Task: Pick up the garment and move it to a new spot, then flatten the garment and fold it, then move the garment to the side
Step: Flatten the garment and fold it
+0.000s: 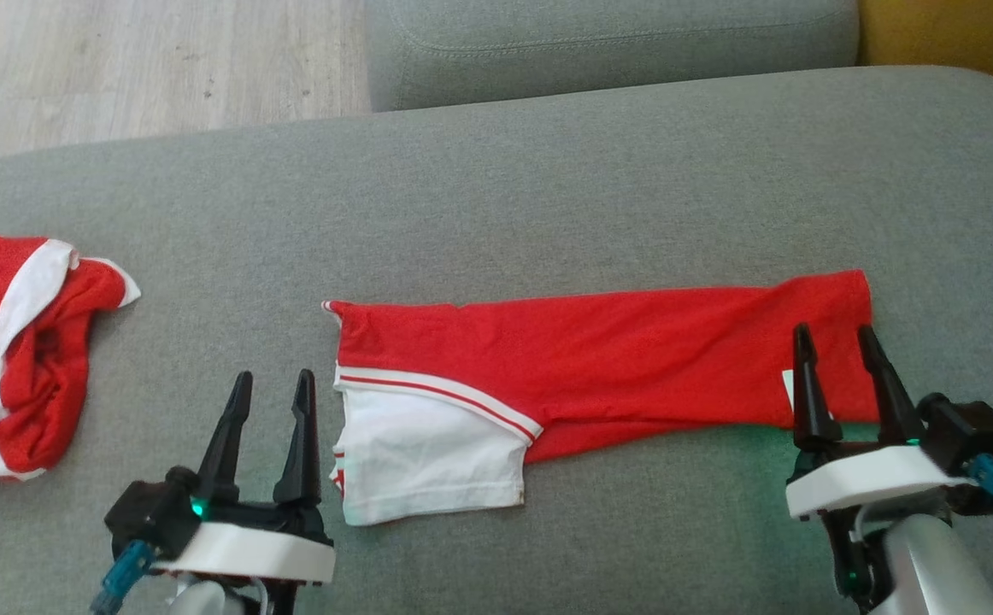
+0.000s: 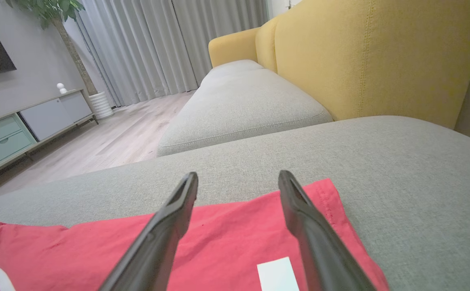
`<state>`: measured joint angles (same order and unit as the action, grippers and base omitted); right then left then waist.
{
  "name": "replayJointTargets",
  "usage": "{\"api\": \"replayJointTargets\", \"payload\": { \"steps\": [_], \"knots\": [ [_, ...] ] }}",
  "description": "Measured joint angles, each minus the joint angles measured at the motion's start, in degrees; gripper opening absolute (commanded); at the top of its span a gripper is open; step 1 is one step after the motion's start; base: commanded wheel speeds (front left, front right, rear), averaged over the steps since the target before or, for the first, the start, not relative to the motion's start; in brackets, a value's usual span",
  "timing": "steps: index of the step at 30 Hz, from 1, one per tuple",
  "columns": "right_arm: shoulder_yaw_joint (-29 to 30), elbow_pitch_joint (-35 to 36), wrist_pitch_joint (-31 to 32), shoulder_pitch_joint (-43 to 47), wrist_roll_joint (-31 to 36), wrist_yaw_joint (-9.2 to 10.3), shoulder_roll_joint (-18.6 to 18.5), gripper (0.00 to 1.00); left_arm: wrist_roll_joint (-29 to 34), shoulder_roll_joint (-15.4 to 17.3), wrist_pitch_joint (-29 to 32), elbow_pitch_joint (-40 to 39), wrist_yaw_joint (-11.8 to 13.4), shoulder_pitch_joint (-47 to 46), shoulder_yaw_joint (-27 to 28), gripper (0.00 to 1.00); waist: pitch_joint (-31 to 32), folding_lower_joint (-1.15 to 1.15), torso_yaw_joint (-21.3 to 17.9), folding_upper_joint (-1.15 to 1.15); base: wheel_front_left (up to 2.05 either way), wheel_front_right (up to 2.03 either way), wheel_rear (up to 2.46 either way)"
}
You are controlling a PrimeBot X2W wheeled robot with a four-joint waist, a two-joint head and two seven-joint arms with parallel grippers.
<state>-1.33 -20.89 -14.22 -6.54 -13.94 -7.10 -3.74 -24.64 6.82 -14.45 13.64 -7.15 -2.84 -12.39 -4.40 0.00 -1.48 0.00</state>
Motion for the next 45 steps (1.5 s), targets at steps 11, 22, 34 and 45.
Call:
{"api": "replayJointTargets", "payload": {
  "steps": [11,22,34,45],
  "knots": [
    [14.6,-15.3,1.6,-6.2,4.4,0.00,0.4,1.00,-0.2,0.1,0.0,0.7,0.0,-1.5,-3.0,1.00,-2.6,0.01,1.3,0.00,0.00,0.00,0.00],
    [23.5,-29.0,3.5,-15.0,8.5,0.00,0.6,1.00,-1.6,0.9,0.0,1.3,0.0,-4.1,-4.8,1.00,-5.6,0.01,3.5,0.00,0.00,0.00,0.00],
    [20.7,-35.4,3.4,-19.6,3.4,0.00,-0.1,0.00,-1.6,1.6,0.0,1.4,0.0,-5.0,-4.4,1.00,-6.6,0.01,3.5,0.00,0.00,0.00,0.00],
    [26.8,-38.3,1.5,-19.5,3.0,-0.02,-5.6,0.00,-1.6,1.6,0.0,1.6,0.0,-5.0,-4.0,1.00,-5.2,0.01,2.3,0.00,0.00,0.00,0.00]
  ]
}}
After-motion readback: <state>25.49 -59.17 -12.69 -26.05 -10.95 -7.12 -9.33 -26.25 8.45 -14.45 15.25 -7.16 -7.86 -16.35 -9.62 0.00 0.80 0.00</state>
